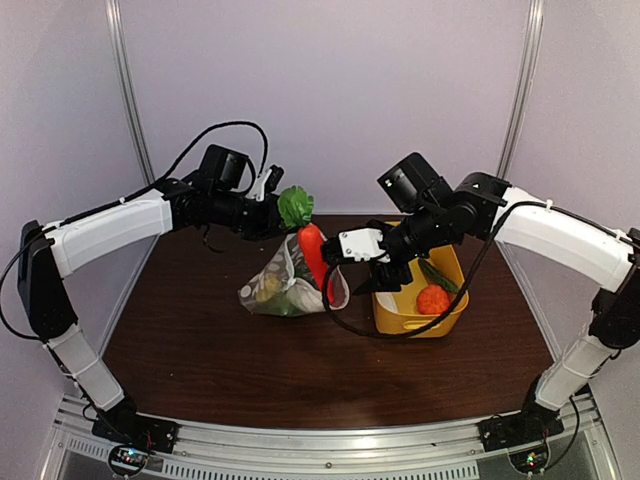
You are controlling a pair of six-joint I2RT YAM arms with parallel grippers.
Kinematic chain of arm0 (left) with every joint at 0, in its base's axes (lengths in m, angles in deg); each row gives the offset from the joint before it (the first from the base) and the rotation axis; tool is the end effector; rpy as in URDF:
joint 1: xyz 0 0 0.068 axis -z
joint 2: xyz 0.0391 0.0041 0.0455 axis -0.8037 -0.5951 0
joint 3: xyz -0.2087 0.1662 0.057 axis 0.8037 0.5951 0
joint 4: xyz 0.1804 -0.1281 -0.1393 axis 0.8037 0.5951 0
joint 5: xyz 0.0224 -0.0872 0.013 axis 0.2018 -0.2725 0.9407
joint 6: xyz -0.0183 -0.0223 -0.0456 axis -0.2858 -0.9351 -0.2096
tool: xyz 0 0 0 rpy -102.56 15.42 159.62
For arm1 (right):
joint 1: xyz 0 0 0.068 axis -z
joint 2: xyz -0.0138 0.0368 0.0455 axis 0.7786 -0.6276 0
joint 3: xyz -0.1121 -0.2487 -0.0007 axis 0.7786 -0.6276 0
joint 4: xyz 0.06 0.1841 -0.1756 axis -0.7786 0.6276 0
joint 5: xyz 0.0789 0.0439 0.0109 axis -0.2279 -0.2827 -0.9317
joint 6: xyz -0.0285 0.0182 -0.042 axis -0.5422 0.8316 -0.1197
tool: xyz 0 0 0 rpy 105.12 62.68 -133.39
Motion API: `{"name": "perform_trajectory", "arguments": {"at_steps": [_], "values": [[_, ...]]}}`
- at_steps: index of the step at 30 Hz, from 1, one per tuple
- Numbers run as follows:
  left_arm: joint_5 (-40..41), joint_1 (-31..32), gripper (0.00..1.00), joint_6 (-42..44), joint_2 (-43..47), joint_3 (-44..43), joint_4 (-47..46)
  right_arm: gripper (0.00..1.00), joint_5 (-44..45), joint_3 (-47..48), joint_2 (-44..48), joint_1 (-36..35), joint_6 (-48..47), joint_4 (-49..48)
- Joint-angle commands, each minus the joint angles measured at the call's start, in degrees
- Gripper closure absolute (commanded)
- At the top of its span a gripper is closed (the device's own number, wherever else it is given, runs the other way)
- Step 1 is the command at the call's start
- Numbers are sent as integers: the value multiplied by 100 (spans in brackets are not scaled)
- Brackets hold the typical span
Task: Place the food in the zip-top bag and seal the zipper
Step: Adjust the zipper food storage bag at the center of the board.
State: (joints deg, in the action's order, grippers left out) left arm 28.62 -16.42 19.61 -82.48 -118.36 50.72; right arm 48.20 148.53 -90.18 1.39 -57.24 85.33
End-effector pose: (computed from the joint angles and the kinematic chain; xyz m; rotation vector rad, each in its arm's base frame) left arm 0.2969 -0.2419 0.3261 0.2186 2.3665 -1.1441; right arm 0.2066 0.2650 0.3596 -1.9415 1.3755 0.4635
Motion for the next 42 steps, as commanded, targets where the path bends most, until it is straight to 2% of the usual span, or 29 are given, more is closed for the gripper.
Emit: {"name": "perform_trajectory", "arguments": {"at_steps": [1, 7, 15, 23, 27, 32, 33, 36, 38, 40, 42], "values": [[-188, -56, 100, 213, -115, -362, 109, 32, 704, 47, -331, -444, -601, 455], [-312, -58, 100, 196, -158, -455, 167, 33, 1513, -409, -583, -756, -682, -126], [-425, -58, 100, 220, -204, -537, 310, 36, 1856, -304, -927, -766, -567, -523], [-407, -58, 100, 269, -167, -555, 404, 54, 2143, -529, -1044, -758, -613, -460], [-413, -58, 100, 259, -175, -570, 398, 50, 2027, -705, -939, -797, -693, -427], [-536, -58, 100, 246, -207, -631, 407, 51, 2445, -1013, -934, -887, -732, -930], [-547, -58, 100, 241, -209, -636, 411, 55, 2521, -1039, -955, -889, -708, -1086], [-516, -58, 100, 284, -218, -646, 459, 80, 2719, -948, -1003, -910, -615, -1198], [-436, -58, 100, 403, -246, -665, 559, 92, 2788, -794, -958, -930, -600, -1070], [-90, -58, 100, 669, -346, -744, 894, 99, 2707, -555, -837, -949, -586, -833], [332, -58, 100, 961, -456, -817, 1160, 100, 2524, -228, -668, -995, -541, -616]]}}
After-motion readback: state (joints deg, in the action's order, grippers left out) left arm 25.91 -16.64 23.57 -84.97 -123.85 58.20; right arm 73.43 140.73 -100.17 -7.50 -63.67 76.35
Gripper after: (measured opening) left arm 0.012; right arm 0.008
